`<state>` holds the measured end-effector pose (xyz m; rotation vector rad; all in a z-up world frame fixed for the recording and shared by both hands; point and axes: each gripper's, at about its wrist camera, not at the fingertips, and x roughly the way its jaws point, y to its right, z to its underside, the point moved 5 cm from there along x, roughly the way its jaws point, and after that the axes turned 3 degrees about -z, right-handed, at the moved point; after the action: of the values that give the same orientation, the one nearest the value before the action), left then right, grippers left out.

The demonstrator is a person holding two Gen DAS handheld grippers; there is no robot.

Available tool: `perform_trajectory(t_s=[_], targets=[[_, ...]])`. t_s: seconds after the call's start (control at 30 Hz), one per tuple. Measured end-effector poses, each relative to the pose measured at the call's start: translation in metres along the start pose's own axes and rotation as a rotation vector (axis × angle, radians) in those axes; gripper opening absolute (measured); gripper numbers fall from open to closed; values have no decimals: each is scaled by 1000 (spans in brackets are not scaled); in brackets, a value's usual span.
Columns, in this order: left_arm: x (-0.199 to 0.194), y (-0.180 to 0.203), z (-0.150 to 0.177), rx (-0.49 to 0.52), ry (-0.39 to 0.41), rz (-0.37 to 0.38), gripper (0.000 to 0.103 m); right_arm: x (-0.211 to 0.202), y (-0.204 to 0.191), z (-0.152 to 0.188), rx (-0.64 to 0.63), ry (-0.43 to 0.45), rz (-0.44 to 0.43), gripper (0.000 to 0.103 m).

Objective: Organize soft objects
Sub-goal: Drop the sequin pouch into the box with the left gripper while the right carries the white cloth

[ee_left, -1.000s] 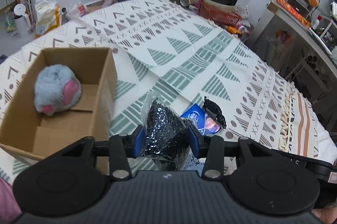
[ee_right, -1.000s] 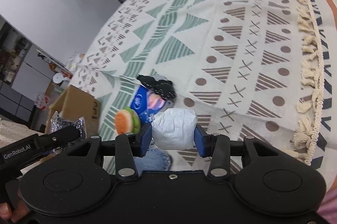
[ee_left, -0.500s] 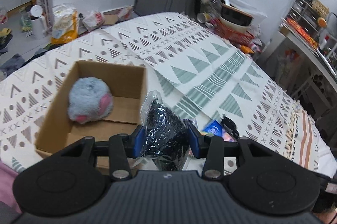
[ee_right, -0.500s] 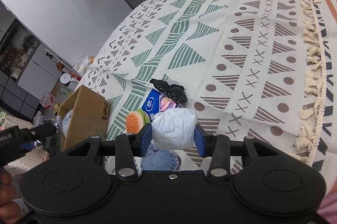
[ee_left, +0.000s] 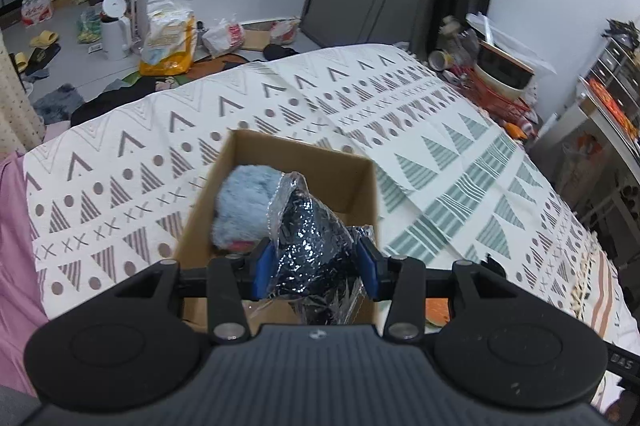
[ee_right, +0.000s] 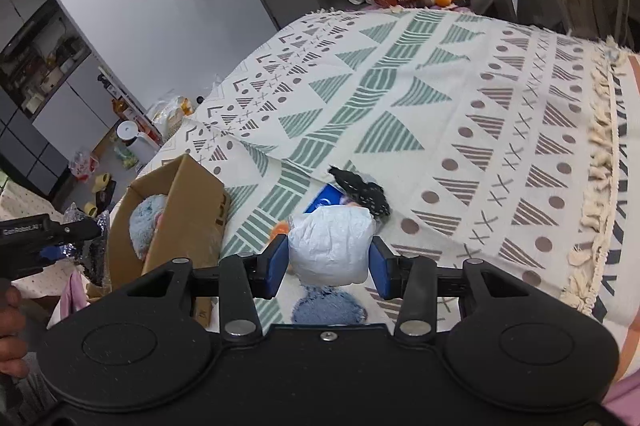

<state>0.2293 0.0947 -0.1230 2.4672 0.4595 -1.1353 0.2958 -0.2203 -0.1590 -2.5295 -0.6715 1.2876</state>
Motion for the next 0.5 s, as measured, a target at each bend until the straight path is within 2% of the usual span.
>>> perform_trajectory(t_s=[0.5], targets=[[36,-44,-6,-72,13,-2,44,10,-70,-20,-68,10,-26,42]])
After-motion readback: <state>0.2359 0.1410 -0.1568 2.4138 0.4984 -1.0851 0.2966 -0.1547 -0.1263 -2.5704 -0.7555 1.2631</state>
